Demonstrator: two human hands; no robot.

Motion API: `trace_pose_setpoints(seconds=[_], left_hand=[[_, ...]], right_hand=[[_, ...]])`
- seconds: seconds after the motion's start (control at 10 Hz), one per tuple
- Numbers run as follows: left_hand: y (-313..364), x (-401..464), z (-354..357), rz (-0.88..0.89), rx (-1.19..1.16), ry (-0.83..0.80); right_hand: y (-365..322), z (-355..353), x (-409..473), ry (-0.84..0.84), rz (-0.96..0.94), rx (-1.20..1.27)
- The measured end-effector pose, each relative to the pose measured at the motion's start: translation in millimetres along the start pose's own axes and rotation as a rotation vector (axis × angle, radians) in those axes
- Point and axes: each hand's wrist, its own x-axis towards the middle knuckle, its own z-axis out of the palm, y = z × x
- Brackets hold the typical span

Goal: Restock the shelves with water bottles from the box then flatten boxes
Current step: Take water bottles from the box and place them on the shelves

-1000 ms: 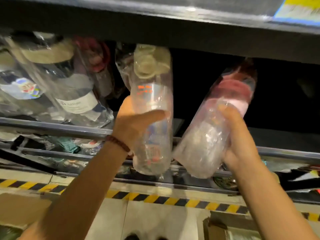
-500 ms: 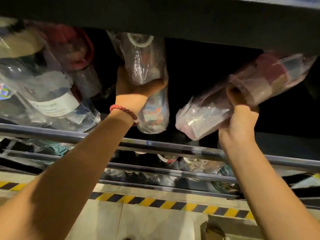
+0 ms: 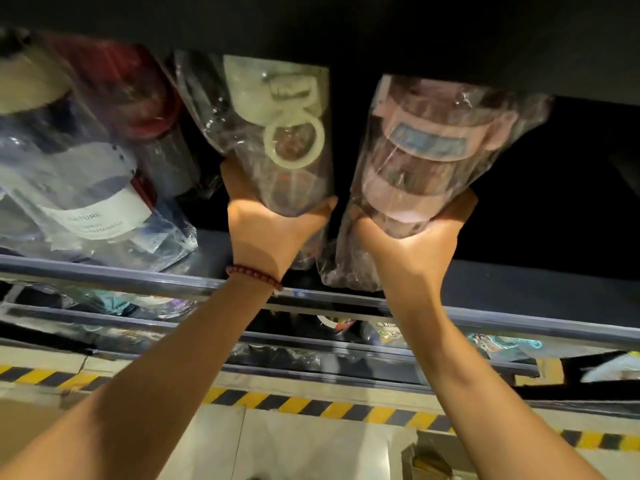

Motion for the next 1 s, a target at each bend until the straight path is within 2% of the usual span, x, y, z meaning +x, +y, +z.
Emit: trace_pose_setpoints(seconds=[0.2, 0.3, 0.4, 0.5, 0.6, 0.7, 0.8, 0.9, 1.0], left_hand=[[3, -6, -3, 0.073, 0.040, -0.040], [-3, -3, -11, 0.039, 0.090, -0.165], [-3, -5, -25, 0.080, 0.195, -0.262], [-2, -5, -37, 0.155, 0.166, -0.324], [1, -4, -41, 0.152, 0.258, -0.311], [5, -9, -39, 0.179, 0.362, -0.256], [5, -17, -35, 0.235, 0.382, -0.183], [3, -24, -29, 0.319, 0.370, -0.008], [1, -27, -26, 0.351, 0.342, 0.076]], right_hand=[[0, -3, -2, -0.043, -0.054, -0.079], [-5, -7, -6, -0.069, -0.073, -0.144], [-11, -11, -12, -0.080, -0.110, -0.231], [-12, -19, -13, -0.182, -0.087, -0.332], [-10, -33, -11, -0.306, 0.020, -0.326], [-11, -44, -9, -0.357, 0.080, -0.296], [-9, -47, -6, -0.390, 0.061, -0.358], [-6, -45, -5, -0.330, -0.041, -0.434], [-4, -38, -8, -0.259, -0.124, -0.452]])
